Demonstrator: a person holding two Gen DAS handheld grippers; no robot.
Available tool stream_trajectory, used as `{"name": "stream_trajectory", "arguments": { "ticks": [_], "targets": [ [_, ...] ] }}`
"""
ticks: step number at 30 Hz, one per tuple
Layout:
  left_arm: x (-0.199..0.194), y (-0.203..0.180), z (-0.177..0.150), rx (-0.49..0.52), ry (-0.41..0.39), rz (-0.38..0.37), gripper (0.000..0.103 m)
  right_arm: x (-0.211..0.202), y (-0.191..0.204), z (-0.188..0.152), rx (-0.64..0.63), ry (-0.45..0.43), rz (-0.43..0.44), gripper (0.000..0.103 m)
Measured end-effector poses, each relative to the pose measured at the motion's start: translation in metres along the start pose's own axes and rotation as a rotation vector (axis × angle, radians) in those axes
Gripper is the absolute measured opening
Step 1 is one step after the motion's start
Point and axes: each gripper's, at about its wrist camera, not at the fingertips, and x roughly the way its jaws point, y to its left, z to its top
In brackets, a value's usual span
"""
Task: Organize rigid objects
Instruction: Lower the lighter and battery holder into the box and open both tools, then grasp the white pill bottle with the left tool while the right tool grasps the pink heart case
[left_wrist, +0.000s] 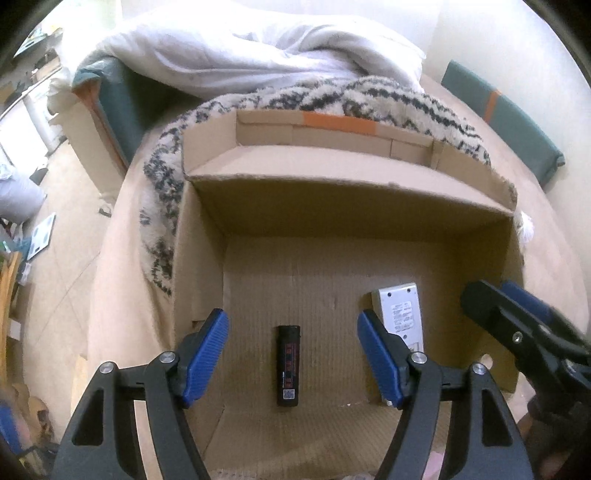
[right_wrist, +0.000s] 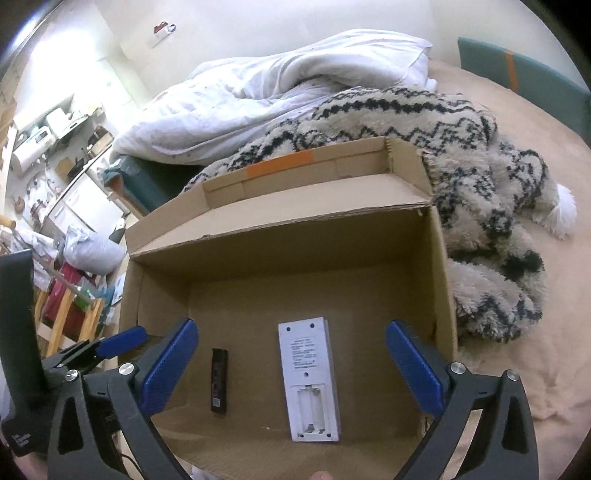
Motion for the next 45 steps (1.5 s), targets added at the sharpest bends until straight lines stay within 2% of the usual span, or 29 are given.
{"name": "stream_trajectory", "arguments": {
  "ticks": [7,12,18,22,29,38,45],
  "targets": [
    [-0.024,0.012,0.0,-0.013,-0.047,0.024,0.07,-0.02,-0.005,-0.003,0.013,-0.021,-0.014,0.103],
    [-0.038,0.03,-0.01,-0.07,-0.057,0.03,0.07,-0.045,-0.006,-0.008,0.0,-0.045,-0.012,0.103],
    [-0.056,0.047,-0.031,-0.107,-0.071,0.081,0.07,-0.066,-0.012,-0.026,-0.005,-0.049,-0.013,0.103],
    [-0.065,0.057,-0.049,-0.152,-0.074,0.073,0.07,-0.076,-0.01,-0.037,-0.029,-0.047,-0.028,0.103],
    [-0.074,0.058,-0.081,-0.133,-0.046,0.088,0.07,-0.085,-0.012,-0.061,-0.023,-0.016,-0.051,0.103],
    [-0.056,0.054,-0.108,-0.144,0.076,0.093,0.07,-0.078,-0.022,-0.085,0.058,0.092,-0.05,0.103],
    [-0.031,0.039,-0.123,-0.108,0.201,0.055,0.07,-0.064,-0.023,-0.094,0.066,0.16,-0.065,0.103]
  ]
}}
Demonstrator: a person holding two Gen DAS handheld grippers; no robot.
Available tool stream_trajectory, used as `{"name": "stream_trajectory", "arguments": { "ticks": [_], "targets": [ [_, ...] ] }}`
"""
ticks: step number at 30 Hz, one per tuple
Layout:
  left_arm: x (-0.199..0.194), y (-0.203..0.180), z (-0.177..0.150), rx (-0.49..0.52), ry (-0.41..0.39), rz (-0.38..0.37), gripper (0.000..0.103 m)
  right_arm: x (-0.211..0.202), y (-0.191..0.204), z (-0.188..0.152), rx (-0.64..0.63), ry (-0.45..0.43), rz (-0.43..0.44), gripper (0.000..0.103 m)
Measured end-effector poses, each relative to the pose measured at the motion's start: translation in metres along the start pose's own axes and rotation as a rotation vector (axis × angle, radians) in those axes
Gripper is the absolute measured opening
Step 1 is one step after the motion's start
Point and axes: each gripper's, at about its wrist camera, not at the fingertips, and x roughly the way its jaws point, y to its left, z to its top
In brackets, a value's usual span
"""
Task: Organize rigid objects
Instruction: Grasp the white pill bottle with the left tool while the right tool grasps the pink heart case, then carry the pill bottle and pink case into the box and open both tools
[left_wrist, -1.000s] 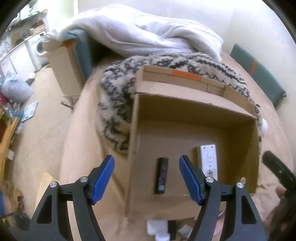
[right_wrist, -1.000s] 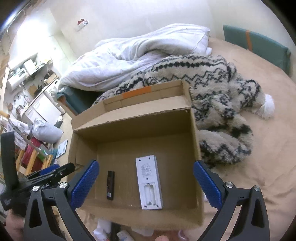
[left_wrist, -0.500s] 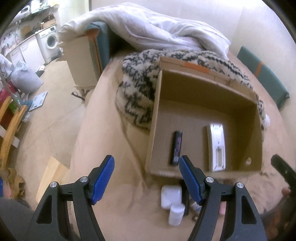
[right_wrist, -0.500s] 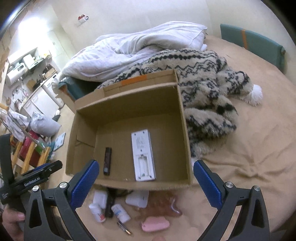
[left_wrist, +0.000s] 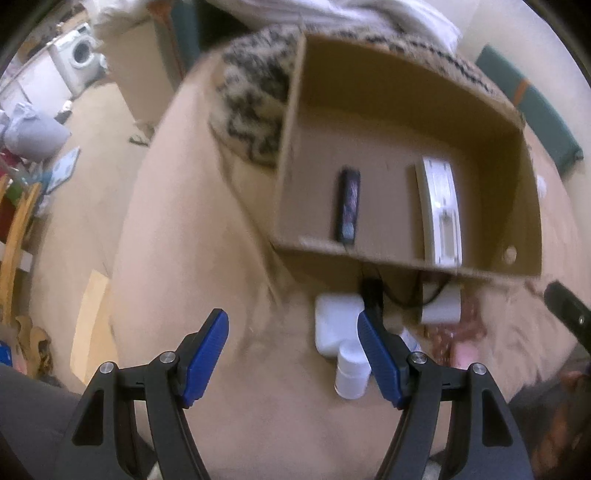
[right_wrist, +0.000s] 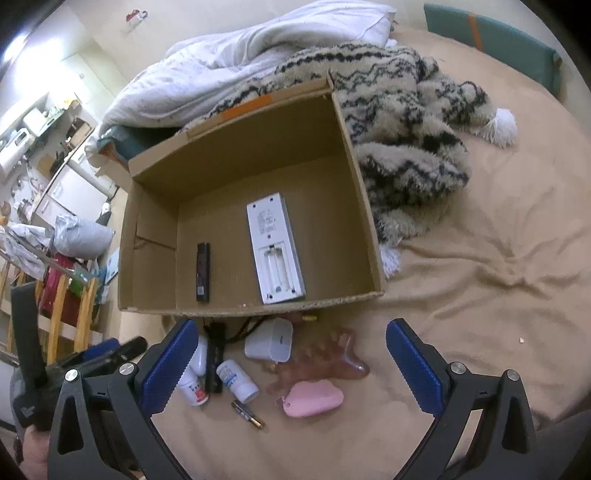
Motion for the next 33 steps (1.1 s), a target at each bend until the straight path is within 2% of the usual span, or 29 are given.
{"name": "stream_trajectory", "arguments": {
  "ticks": [4,8,11,14,17,20,21,22,23,24,27,33],
  "targets": [
    [0.013,-0.021,-0.017,0.056,0.066,-0.037,0.069,0.015,-0.007,-0.004,0.019,0.084,-0.014,0.103],
    [0.02,-0.034,-0.031,0.089,0.082,-0.013,0.069,0.04,-0.015,-0.017,0.047,0.244,-0.001,0.103],
    [0.025,-0.035,-0.033,0.078,0.097,-0.012,0.069,0.054,-0.018,-0.027,0.046,0.316,-0.003,0.103],
    [0.029,-0.036,-0.033,0.071,0.11,-0.014,0.068,0.068,-0.018,-0.034,0.031,0.377,-0.018,0.094],
    [0.034,-0.042,-0.034,0.086,0.124,-0.022,0.062,0.084,-0.011,-0.04,-0.006,0.436,-0.031,0.094],
    [0.041,-0.046,-0.034,0.102,0.136,-0.009,0.057,0.097,0.002,-0.046,-0.096,0.458,-0.086,0.094],
    [0.044,-0.047,-0.034,0.107,0.146,-0.005,0.047,0.1,0.006,-0.048,-0.125,0.46,-0.109,0.091],
    [0.046,-0.048,-0.034,0.108,0.153,-0.011,0.035,0.102,0.009,-0.05,-0.15,0.457,-0.135,0.086],
    [0.046,-0.048,-0.033,0.11,0.155,-0.021,0.028,0.102,0.012,-0.051,-0.176,0.449,-0.162,0.068],
    [0.046,-0.049,-0.033,0.116,0.156,-0.018,0.024,0.101,0.014,-0.052,-0.197,0.439,-0.175,0.059],
    [0.043,-0.051,-0.032,0.142,0.144,0.025,0.024,0.095,0.018,-0.054,-0.212,0.422,-0.157,0.059],
    [0.042,-0.045,-0.031,0.124,0.145,0.028,0.024,0.086,0.016,-0.051,-0.197,0.399,-0.138,0.059]
  ]
}}
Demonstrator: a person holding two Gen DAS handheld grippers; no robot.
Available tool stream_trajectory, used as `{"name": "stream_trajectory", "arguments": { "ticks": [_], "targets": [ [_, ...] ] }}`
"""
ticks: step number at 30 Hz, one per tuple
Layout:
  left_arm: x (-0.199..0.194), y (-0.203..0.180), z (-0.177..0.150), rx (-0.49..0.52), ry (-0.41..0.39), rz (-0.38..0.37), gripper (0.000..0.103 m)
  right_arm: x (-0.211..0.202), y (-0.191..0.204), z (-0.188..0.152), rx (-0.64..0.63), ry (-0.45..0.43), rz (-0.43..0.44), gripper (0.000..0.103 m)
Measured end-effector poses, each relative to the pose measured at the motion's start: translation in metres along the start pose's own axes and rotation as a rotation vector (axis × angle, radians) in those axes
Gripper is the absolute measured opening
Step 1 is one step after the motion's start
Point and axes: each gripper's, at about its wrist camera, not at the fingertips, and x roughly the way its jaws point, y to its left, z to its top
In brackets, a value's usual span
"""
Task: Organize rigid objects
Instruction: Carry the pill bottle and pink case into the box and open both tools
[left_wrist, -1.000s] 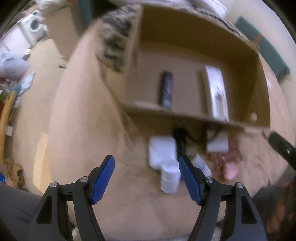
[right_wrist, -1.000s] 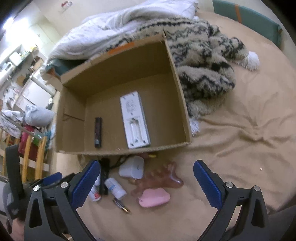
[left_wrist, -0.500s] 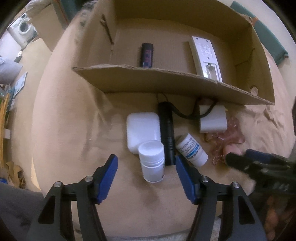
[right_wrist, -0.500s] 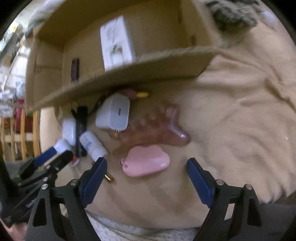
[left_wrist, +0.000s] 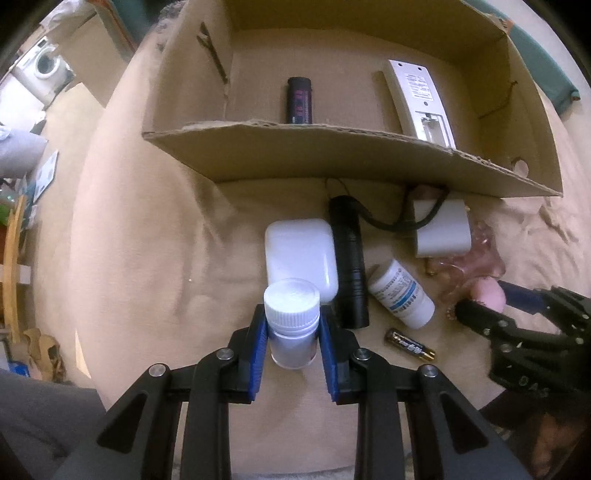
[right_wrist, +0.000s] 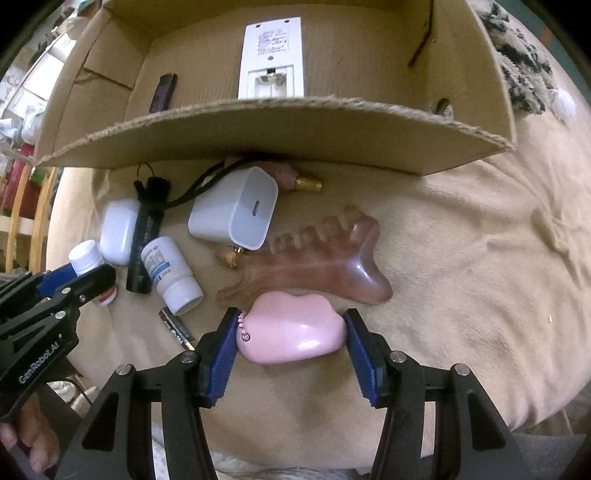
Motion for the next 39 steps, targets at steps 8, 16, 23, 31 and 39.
{"name": "stream_trajectory", "arguments": {
  "ticks": [8,16,23,31,39],
  "targets": [
    [0.004,0.025,-0.006,-0.065,0.009,0.002,0.024,-0.025,-0.004,-0.002,0.01,-0.081,0.02,0.059],
    [-0.001,0.039,-0.008,-0.1,-0.028,0.027,0.024,-0.072,0.003,-0.004,0.005,-0.261,0.063,0.059],
    [-0.02,0.048,-0.005,-0.12,-0.11,0.043,0.024,-0.108,-0.002,-0.002,0.013,-0.445,0.1,0.059],
    [-0.059,0.055,0.005,-0.136,-0.232,0.04,0.024,-0.131,-0.011,0.003,0.022,-0.586,0.13,0.059],
    [-0.082,0.05,0.031,-0.111,-0.281,0.044,0.024,-0.135,-0.013,0.026,0.011,-0.617,0.129,0.059]
  ]
}}
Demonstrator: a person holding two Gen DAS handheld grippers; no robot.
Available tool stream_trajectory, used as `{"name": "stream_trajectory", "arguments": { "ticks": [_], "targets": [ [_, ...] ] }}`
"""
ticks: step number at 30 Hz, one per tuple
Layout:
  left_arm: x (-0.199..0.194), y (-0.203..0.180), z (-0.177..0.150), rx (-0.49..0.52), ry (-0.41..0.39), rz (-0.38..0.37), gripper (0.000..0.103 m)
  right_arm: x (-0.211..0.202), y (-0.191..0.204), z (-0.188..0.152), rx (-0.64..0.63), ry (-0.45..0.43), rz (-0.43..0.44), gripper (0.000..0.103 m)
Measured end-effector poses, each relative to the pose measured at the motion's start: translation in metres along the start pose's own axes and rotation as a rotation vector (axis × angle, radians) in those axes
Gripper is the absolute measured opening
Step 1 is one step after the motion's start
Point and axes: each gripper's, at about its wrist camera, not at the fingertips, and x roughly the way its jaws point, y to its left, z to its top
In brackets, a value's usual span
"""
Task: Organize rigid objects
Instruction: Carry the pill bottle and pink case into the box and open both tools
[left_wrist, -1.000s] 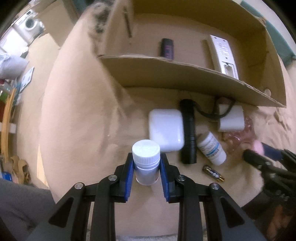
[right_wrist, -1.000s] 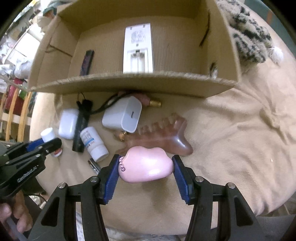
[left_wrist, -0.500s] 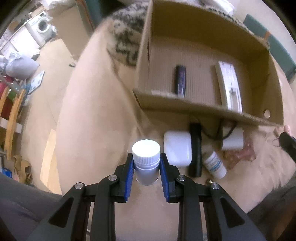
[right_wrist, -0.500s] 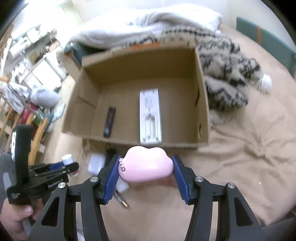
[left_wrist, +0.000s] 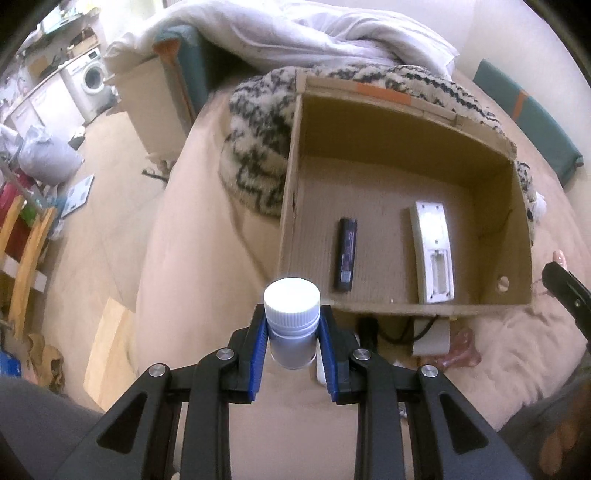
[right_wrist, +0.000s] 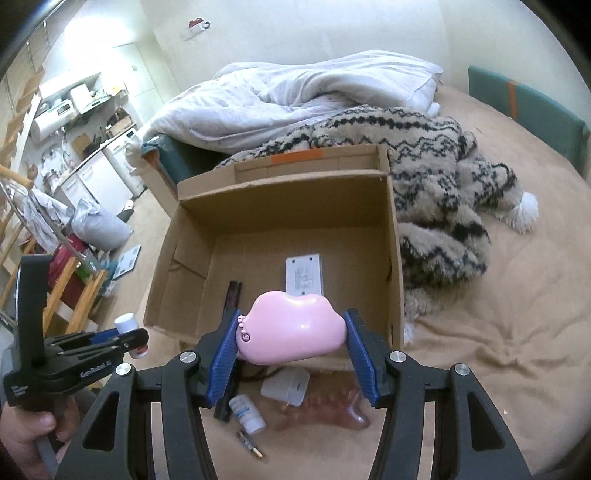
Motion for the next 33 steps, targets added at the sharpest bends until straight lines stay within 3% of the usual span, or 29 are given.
{"name": "stream_trajectory", "arguments": {
  "ticks": [19,33],
  "targets": [
    [0.021,-0.038,0.07,0.117,-0.053,0.02,0.024,0.047,-0.004,0.044,-0.029,0.011,-0.024,0.059],
    [0.067,-0.045,0.065,0.144,-0.015,0.026,0.024,0.088,-0.001,0.026,-0.016,0.163,-0.045,0.059]
  ]
}}
